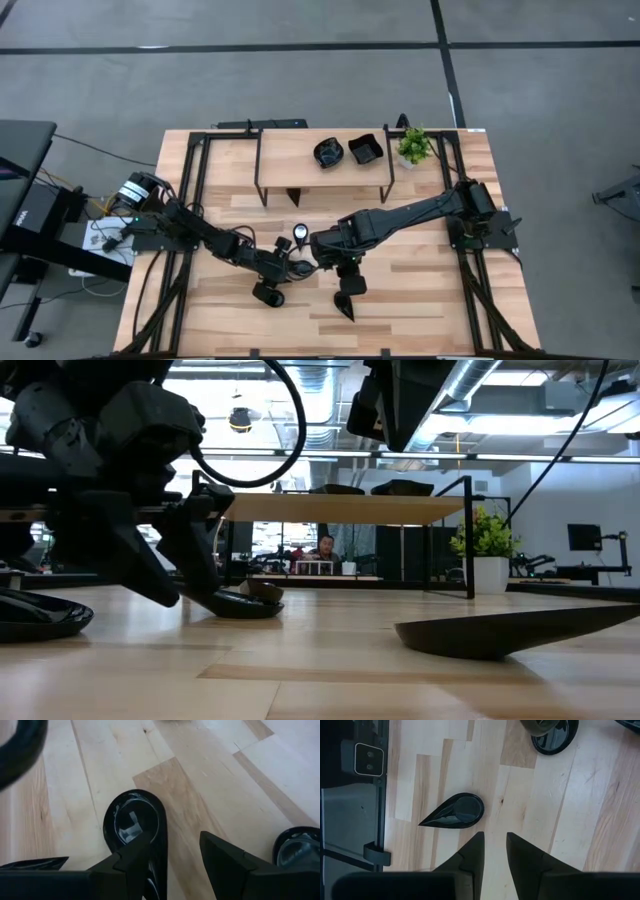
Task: Pick & Place Mini shaped plates
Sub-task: Put the black drop shaped plate on the shelf
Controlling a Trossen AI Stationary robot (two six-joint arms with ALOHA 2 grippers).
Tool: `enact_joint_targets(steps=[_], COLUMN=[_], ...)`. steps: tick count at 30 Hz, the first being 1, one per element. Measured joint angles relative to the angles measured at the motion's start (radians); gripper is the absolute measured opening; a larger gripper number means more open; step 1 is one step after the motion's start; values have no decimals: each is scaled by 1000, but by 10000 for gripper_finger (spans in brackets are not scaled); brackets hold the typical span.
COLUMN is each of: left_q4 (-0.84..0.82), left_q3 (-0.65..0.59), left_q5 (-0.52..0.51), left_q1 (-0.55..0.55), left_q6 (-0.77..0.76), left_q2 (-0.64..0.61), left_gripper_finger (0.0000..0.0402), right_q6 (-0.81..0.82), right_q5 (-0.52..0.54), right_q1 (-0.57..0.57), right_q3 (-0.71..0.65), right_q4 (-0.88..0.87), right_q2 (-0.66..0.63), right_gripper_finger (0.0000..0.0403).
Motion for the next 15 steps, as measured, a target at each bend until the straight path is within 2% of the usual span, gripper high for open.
enact_joint_targets(steps=[6, 15], left_q4=[3, 34], left_q3=[0, 0], left_q5=[-1, 0], left_q1=[0, 0], left_q6=[14, 29], left_q2=[0, 0], left_gripper_finger=[171, 124], right_q6=[0, 0], right_q5=[0, 0], right_q1=[0, 0], right_q3=[0, 0], right_q4=[1, 0], right_q2=[0, 0], right_gripper_finger=[77, 77])
